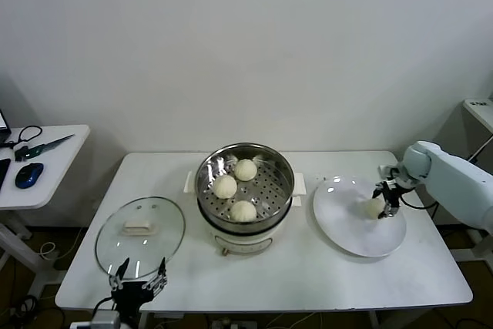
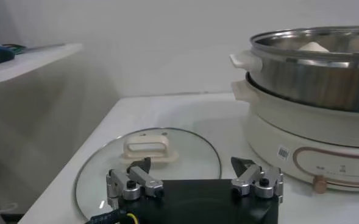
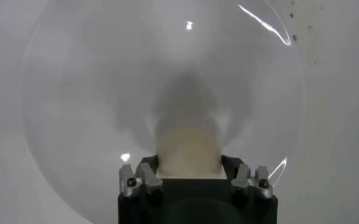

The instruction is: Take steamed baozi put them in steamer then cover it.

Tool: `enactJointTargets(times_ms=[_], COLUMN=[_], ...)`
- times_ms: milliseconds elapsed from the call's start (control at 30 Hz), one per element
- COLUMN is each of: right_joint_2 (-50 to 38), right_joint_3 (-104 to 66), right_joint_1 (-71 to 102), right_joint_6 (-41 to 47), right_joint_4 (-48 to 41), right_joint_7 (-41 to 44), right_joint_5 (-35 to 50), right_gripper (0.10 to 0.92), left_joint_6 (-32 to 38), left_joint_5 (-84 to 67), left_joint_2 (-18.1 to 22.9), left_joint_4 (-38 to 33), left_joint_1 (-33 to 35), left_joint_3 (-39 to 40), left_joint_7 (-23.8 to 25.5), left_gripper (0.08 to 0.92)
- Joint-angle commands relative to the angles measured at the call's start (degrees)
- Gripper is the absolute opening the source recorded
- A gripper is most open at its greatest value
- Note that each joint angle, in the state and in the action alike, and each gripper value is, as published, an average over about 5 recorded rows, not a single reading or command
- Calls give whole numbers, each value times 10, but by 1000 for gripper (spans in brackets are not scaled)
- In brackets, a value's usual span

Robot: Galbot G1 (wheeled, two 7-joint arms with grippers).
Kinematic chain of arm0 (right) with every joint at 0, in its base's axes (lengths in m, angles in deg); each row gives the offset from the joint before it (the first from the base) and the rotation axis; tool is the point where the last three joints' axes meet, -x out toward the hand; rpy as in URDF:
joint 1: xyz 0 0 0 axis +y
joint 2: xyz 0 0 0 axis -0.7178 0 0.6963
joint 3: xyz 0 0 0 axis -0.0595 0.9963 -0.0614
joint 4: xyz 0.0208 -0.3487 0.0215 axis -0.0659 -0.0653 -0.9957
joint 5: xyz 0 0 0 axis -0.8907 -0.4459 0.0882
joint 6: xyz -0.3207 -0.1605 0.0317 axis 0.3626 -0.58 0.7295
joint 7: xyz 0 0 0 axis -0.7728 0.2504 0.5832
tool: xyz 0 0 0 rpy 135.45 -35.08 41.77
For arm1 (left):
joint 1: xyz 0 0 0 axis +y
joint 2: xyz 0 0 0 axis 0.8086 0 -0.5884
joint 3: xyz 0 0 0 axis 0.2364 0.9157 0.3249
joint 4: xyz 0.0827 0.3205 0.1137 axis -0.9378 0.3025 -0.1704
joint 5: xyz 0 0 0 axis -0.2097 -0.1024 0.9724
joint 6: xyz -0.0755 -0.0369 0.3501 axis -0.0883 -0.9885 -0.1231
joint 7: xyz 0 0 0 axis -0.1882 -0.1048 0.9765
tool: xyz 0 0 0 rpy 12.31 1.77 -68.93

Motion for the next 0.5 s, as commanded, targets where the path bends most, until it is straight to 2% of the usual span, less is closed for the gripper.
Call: enactJointTargets(times_ms=[33, 133, 267, 500], right_joint_2=[-16, -40, -56, -12], right_joint_3=[23, 90, 239, 438], right_joint_1=[-32, -104, -260, -557], right_joint_6=[8, 27, 56, 116], right_joint_4=[37, 95, 185, 341], right_joint_7=[1, 1, 0, 6], right_joint_5=[18, 62, 165, 353], right_gripper=[683, 676, 671, 670], left_joint_6=[0, 0, -2, -3], left_joint_5=[0, 1, 2, 0], left_joint_2=[2, 2, 2, -1], left_joint_4=[-4, -5, -7, -12], left_joint_1=[1, -1, -4, -2], left_joint_3=[2, 5, 11, 19], left_joint_7=[0, 0, 0, 0], left_gripper=[823, 823, 823, 823])
